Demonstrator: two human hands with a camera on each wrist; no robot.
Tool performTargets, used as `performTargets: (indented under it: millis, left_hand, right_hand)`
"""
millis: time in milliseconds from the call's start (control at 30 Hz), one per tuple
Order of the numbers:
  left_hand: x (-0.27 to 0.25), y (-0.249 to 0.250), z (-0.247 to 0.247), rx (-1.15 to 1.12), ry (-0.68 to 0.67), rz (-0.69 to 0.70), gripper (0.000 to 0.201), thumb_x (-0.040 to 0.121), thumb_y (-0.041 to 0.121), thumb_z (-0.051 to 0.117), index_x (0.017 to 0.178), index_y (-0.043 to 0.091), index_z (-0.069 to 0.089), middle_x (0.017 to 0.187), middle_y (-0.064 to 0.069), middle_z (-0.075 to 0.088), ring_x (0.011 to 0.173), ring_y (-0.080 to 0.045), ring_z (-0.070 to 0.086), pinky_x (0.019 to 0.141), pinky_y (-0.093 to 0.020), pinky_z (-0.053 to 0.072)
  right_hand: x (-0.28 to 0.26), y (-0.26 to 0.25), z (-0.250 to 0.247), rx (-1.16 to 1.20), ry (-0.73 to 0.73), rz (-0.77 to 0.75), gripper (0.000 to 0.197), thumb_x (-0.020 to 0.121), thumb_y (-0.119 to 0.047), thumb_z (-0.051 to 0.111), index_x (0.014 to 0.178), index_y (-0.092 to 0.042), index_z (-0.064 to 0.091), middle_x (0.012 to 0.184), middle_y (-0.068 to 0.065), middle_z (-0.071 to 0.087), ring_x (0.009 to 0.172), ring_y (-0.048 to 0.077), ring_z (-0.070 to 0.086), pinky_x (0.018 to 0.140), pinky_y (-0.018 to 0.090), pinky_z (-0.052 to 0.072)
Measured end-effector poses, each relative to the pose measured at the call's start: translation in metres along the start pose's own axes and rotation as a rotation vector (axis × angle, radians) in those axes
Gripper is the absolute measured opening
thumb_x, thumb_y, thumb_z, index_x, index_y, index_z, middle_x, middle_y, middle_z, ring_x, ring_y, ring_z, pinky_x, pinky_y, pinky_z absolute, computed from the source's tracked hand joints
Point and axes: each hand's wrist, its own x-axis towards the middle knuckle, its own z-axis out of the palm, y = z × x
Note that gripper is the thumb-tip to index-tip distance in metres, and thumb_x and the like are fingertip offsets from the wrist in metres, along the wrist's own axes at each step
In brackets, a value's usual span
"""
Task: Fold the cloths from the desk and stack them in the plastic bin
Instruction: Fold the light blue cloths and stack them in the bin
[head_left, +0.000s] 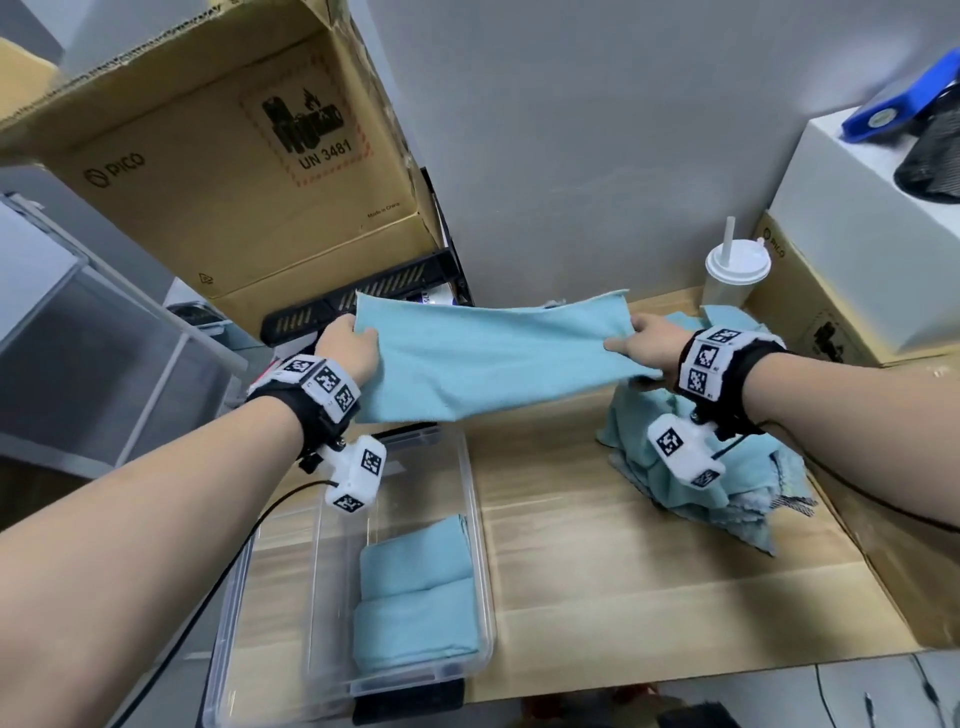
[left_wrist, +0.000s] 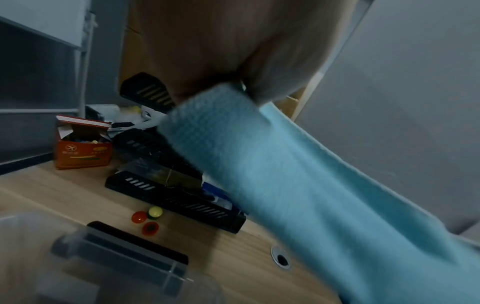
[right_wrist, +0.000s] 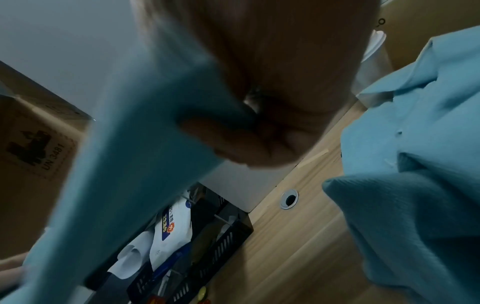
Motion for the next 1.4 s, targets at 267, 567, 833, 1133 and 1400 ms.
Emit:
performTargets:
  millis: [267, 567, 833, 1133, 1400]
  left_hand:
    - [-0.006, 0.006, 0.01, 0.126, 0.006, 0.092, 0.019, 0.097, 0.021, 0.043, 0.096, 0.007, 0.055, 0.093, -0.008, 0.056, 0.087, -0.029, 0.054, 0.071, -0.031, 0.036]
    - [-0.03, 0.059, 0.043, 0.111, -0.184, 0.17, 0.037, 0.097, 0.022, 0.045, 0.061, 0.014, 0.04, 0.061, -0.005, 0.044, 0.066, -0.027, 0.047, 0.049, -0.029, 0.028]
    - [-0.044, 0.09, 0.071, 0.072, -0.241, 0.138, 0.04, 0.102, 0.024, 0.036, 0.107, -0.007, 0.061, 0.114, -0.027, 0.062, 0.105, -0.038, 0.058, 0.073, -0.03, 0.033]
    - [-0.047, 0.092, 0.073, -0.088, -0.115, -0.066, 0.05, 0.103, 0.033, 0.03, 0.118, -0.004, 0.059, 0.125, -0.025, 0.059, 0.113, -0.038, 0.056, 0.085, -0.034, 0.039]
    - [-0.047, 0.091, 0.059, -0.149, -0.221, -0.075, 0.04, 0.102, 0.023, 0.039, 0.119, -0.005, 0.061, 0.121, -0.023, 0.061, 0.107, -0.038, 0.057, 0.085, -0.037, 0.044]
  right_hand:
    - [-0.017, -0.011, 0.004, -0.153, 0.108, -0.119, 0.023, 0.092, -0.024, 0.058, 0.112, -0.015, 0.065, 0.099, 0.003, 0.065, 0.086, 0.021, 0.06, 0.077, 0.024, 0.042]
    - [-0.043, -0.058, 0.047, -0.168, -0.034, -0.31, 0.02, 0.092, -0.014, 0.056, 0.112, -0.009, 0.061, 0.096, 0.005, 0.062, 0.081, 0.02, 0.058, 0.068, 0.02, 0.038]
    - [-0.059, -0.075, 0.078, -0.148, -0.114, -0.412, 0.024, 0.094, -0.012, 0.052, 0.113, -0.004, 0.063, 0.11, 0.013, 0.068, 0.099, 0.027, 0.063, 0.082, 0.03, 0.048]
    - [-0.055, -0.07, 0.082, -0.158, -0.194, -0.364, 0.023, 0.09, -0.015, 0.053, 0.106, -0.003, 0.065, 0.097, 0.014, 0.072, 0.085, 0.029, 0.07, 0.066, 0.032, 0.056]
    - [-0.05, -0.071, 0.085, -0.16, -0.254, -0.3, 0.014, 0.088, -0.014, 0.051, 0.089, -0.004, 0.061, 0.069, 0.012, 0.063, 0.054, 0.026, 0.059, 0.045, 0.028, 0.049]
